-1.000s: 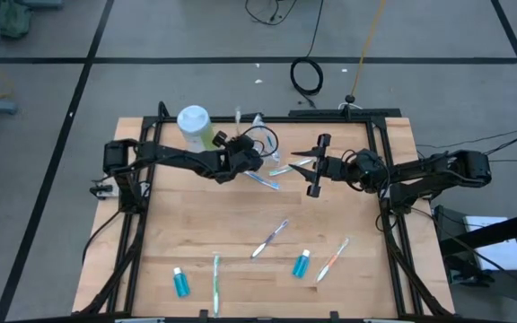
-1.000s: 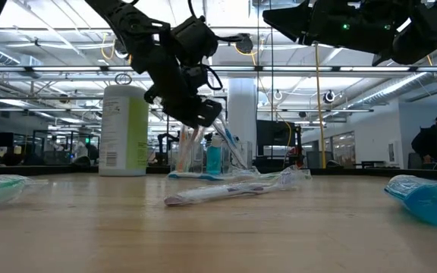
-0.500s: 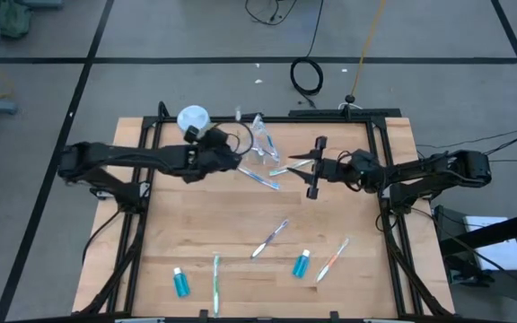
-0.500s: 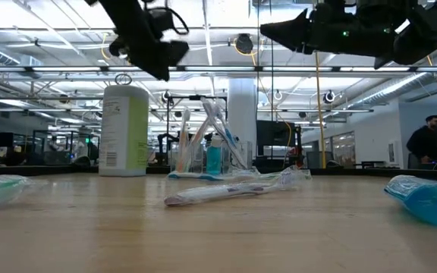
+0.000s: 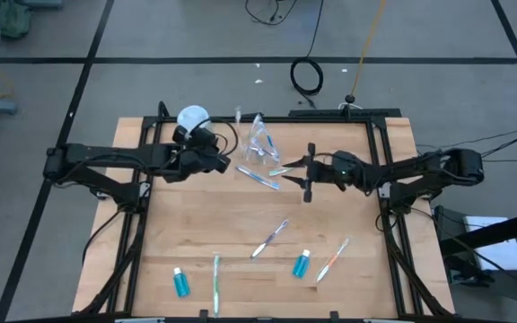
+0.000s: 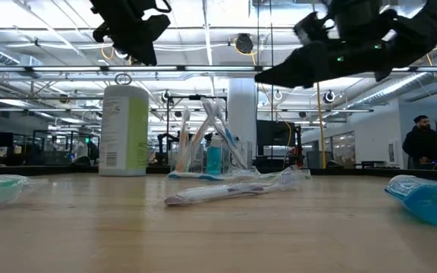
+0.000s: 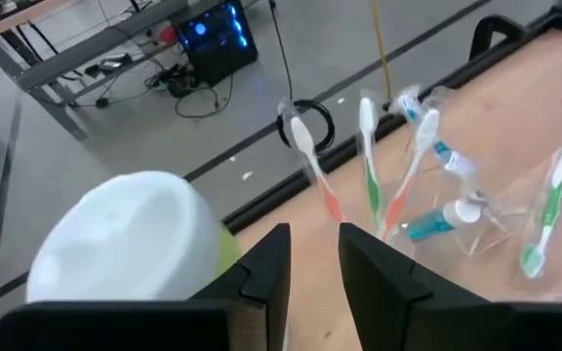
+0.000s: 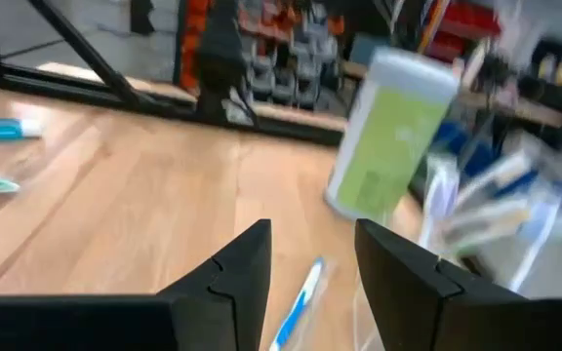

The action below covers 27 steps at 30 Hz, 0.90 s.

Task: Pick & Place toothbrushing station
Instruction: Put the left blue mouthwash into the transparent organizer

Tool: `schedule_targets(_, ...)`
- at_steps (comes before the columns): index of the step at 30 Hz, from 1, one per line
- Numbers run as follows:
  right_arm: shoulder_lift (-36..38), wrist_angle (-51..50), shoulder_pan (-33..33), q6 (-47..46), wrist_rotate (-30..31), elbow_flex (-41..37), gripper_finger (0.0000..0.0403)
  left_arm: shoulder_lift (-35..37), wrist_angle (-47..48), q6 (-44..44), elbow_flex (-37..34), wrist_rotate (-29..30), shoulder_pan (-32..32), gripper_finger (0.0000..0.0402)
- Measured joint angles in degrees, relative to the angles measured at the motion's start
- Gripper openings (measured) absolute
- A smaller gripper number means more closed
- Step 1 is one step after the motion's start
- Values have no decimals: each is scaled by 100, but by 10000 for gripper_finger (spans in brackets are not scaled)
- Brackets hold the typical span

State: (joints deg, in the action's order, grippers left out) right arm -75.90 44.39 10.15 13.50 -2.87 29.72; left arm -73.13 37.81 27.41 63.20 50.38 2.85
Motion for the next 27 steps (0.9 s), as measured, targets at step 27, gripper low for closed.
schedule_targets(27, -2080, -2861, 329, -783, 1479, 1253, 141, -412, 23, -1085, -2, -2535, 43, 97)
